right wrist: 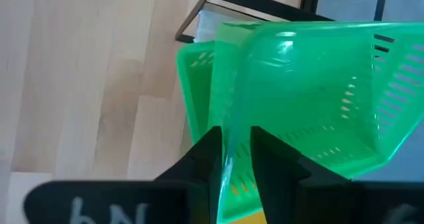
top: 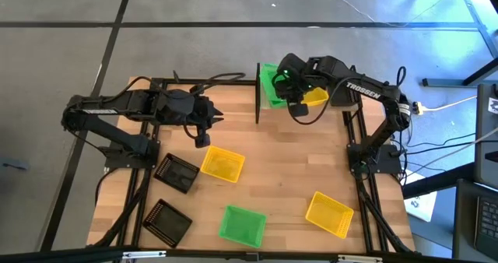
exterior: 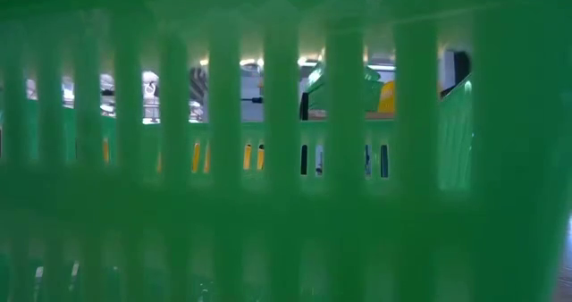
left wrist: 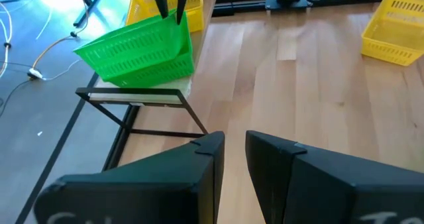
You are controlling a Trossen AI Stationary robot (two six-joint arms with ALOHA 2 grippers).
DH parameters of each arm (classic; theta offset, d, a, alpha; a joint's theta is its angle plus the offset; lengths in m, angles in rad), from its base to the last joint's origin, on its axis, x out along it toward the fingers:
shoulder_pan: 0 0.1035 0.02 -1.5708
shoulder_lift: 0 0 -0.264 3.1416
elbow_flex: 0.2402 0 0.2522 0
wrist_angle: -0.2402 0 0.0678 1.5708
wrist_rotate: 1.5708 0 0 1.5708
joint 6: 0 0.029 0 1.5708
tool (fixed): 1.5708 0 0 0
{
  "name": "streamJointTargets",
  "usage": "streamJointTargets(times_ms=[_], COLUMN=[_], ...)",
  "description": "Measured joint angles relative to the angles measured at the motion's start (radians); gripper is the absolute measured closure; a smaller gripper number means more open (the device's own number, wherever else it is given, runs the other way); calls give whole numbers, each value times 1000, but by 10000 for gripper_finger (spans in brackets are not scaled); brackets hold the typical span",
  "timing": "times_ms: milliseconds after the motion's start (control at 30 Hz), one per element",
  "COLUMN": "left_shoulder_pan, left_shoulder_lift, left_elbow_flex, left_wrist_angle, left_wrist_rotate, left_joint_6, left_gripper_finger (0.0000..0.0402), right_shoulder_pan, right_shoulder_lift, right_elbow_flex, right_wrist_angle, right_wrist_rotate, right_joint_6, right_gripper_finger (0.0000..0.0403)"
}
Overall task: Stack baskets on shelf by color
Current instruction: Stack the top green bin on the green bin on the shelf
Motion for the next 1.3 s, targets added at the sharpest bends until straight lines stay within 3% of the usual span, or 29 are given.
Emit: streamJointTargets(times_ms=[233,1033,1300], left_shoulder_pan=[0,0,0], left_shoulder_lift=[0,0,0], left_elbow_flex=[0,0,1], left_wrist_angle=[0,0,0], left_wrist_rotate=[0,0,0], left_joint_6=[0,1,1], left_gripper_finger=[347,347,347], right_shoulder_pan=[0,22,22], right_shoulder_lift=[0,0,-1], right_elbow_flex=[0,55,95], right_wrist_angle=[0,-6,-103], right_wrist_rotate=[0,36,37], right_joint_6=[0,-7,-3], right_gripper_finger=[393,401,402])
